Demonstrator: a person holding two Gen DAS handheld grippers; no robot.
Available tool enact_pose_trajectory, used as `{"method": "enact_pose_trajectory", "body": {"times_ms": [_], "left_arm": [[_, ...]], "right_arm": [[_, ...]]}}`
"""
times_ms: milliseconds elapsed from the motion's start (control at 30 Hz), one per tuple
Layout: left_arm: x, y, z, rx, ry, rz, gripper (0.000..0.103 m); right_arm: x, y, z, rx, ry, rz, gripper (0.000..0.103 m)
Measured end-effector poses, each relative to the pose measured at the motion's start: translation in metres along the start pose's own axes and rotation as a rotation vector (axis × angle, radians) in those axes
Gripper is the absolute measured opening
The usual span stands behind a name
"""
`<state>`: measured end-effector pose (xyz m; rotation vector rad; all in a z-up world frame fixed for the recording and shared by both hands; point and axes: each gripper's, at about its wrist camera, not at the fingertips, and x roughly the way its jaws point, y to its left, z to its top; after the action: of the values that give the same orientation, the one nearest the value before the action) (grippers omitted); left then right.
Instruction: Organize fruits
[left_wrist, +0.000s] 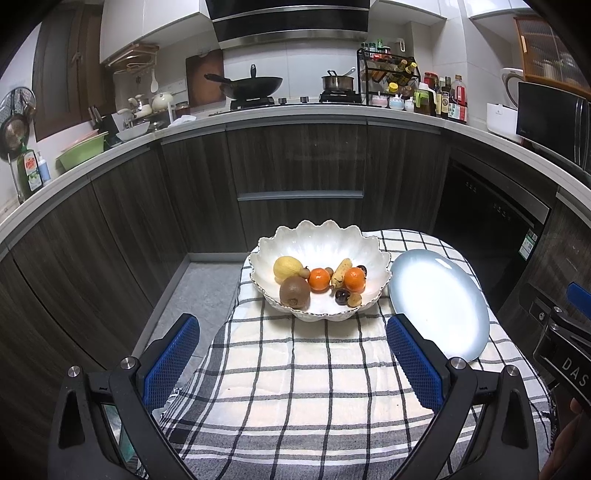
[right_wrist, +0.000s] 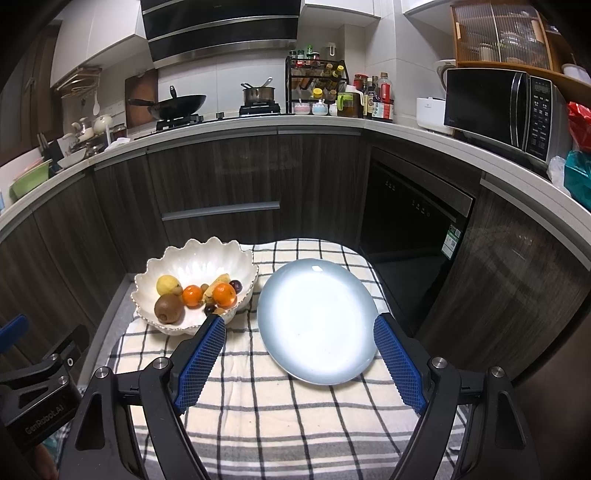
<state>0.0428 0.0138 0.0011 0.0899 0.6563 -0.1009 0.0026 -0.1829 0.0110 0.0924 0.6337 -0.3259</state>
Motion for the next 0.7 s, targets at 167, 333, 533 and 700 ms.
{"method": "enact_pose_trajectory", "body": {"times_ms": [167, 333, 533, 700], "left_arm": [[0.0011, -0.0004, 0.0018, 0.008, 0.001, -0.003, 0.103], [0.0012, -0.0014, 0.0017, 0.01, 0.001, -0.001, 0.103], [0.0023, -0.0012, 0.0015, 0.012, 0.007, -0.006, 0.103], [0.0027, -0.0002, 0.0015, 0.016, 0.004, -0.006, 0.103]], "right_arm": [[0.0002, -0.0002, 0.0, 0.0, 0.0, 0.001, 0.083], [0.0001, -0.0003, -0.0001, 0.0, 0.0, 0.001, 0.083], [0.0, -0.0004, -0.0001, 0.0, -0.001, 0.001, 0.083], [0.0003, -0.0005, -0.0002, 0.0, 0.0, 0.001, 0.083]]}}
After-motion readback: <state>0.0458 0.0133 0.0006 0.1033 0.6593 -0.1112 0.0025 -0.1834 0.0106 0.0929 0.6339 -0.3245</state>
